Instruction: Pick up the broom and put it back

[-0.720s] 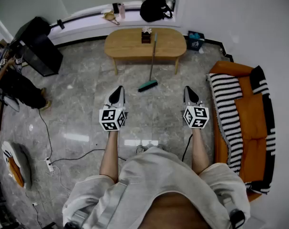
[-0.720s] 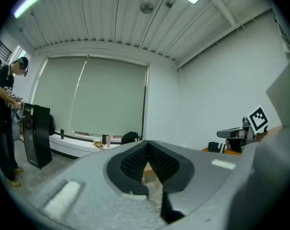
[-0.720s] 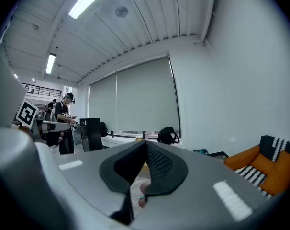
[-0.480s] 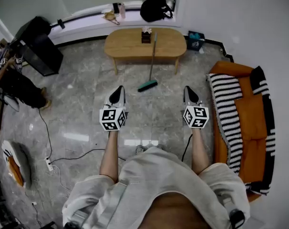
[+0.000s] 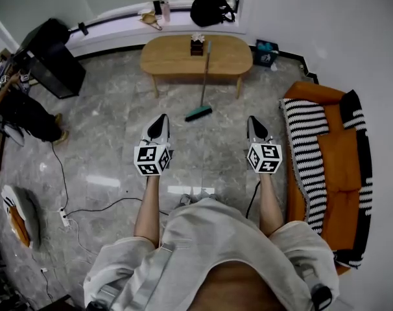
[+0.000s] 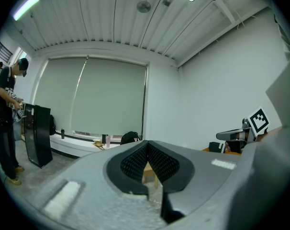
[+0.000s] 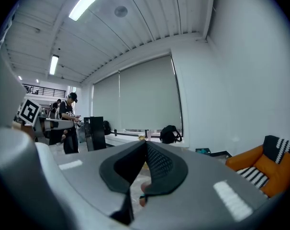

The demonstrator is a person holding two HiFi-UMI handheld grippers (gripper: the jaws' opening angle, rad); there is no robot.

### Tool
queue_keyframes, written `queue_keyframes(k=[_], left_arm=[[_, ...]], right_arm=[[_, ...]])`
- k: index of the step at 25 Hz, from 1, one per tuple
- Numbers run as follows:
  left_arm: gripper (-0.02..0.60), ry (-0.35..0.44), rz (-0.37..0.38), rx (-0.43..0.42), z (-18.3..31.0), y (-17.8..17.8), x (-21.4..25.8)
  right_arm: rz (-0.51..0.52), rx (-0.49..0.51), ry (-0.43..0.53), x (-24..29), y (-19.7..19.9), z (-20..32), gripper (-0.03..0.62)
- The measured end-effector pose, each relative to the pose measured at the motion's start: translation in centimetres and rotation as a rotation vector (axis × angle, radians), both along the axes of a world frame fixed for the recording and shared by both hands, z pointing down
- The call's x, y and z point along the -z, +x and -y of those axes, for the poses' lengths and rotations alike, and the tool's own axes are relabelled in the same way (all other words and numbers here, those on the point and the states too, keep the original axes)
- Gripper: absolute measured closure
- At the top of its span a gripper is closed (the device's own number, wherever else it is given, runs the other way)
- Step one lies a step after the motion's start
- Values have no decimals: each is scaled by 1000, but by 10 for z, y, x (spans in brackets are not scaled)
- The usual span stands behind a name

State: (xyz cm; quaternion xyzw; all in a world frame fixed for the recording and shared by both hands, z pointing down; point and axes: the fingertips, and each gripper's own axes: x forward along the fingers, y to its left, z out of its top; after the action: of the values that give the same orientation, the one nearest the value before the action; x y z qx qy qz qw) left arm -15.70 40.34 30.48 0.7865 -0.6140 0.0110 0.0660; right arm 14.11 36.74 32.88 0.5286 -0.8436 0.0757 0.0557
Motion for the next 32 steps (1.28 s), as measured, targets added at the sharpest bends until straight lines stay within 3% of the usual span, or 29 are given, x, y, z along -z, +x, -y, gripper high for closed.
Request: queue_keyframes(k=[9,16,25,32], left_arm=[[577,-12,-4,6,11,34,-11],[577,-18,2,6,36,41,-17],[576,-16,-2,-18,98,42,-28],[575,-31,-18,-40,180,21,-46]], right_arm=[[-2,35,-5,-8,24,14,594],[-2,51,-8,-16,27,38,594],[-17,50,-9,-27,23,92,594],[-33,35,-19,-38,1,170,594]])
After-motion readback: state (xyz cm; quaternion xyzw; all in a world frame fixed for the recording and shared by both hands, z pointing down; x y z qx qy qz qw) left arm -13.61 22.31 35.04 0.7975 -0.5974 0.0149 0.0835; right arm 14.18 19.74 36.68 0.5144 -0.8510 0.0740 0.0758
